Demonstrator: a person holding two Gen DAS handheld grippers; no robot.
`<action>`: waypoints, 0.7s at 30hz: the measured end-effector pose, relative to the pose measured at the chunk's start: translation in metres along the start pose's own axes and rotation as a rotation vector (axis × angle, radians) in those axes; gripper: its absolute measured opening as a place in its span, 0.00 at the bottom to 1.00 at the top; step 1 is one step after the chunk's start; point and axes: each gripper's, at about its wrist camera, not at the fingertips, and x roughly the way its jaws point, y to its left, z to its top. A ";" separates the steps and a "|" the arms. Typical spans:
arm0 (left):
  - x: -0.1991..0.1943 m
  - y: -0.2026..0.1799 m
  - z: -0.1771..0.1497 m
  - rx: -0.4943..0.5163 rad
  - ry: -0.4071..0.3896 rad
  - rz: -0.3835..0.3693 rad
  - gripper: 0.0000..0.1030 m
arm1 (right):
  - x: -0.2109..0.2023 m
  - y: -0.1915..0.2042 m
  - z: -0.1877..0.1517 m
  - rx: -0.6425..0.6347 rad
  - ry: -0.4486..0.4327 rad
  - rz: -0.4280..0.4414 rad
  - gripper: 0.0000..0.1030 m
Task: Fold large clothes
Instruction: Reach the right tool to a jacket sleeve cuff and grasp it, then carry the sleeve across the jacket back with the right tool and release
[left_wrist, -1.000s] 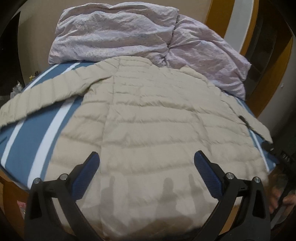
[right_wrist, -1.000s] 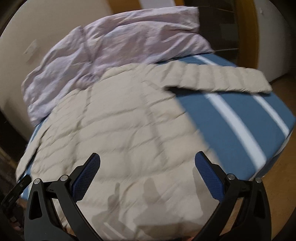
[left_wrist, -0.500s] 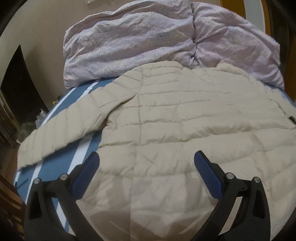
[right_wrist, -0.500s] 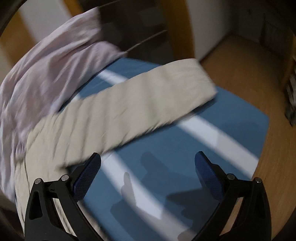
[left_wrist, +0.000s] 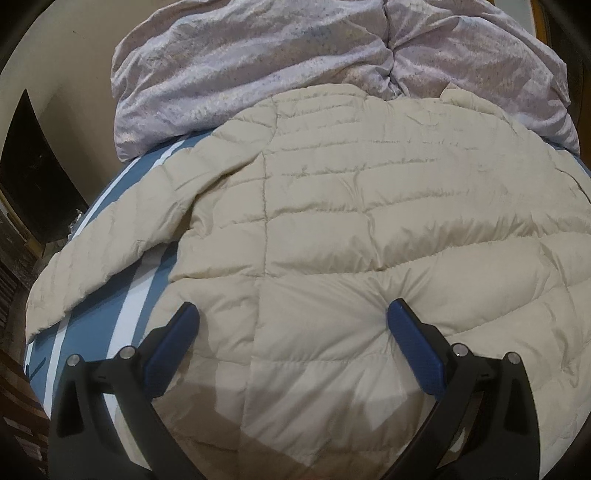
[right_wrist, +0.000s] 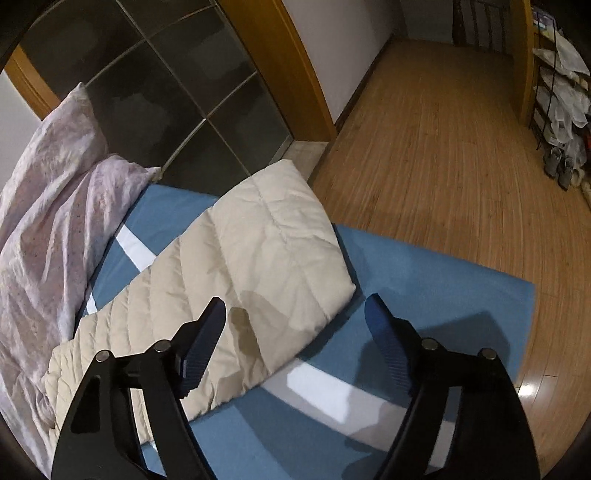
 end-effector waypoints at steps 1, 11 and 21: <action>0.001 0.001 0.000 -0.006 0.004 -0.007 0.98 | 0.002 0.000 0.000 0.000 -0.004 0.002 0.71; 0.006 0.010 -0.001 -0.065 0.032 -0.079 0.98 | 0.002 0.011 0.001 -0.044 -0.028 0.053 0.12; 0.009 0.016 -0.001 -0.091 0.044 -0.120 0.98 | -0.035 0.160 -0.063 -0.422 -0.098 0.229 0.11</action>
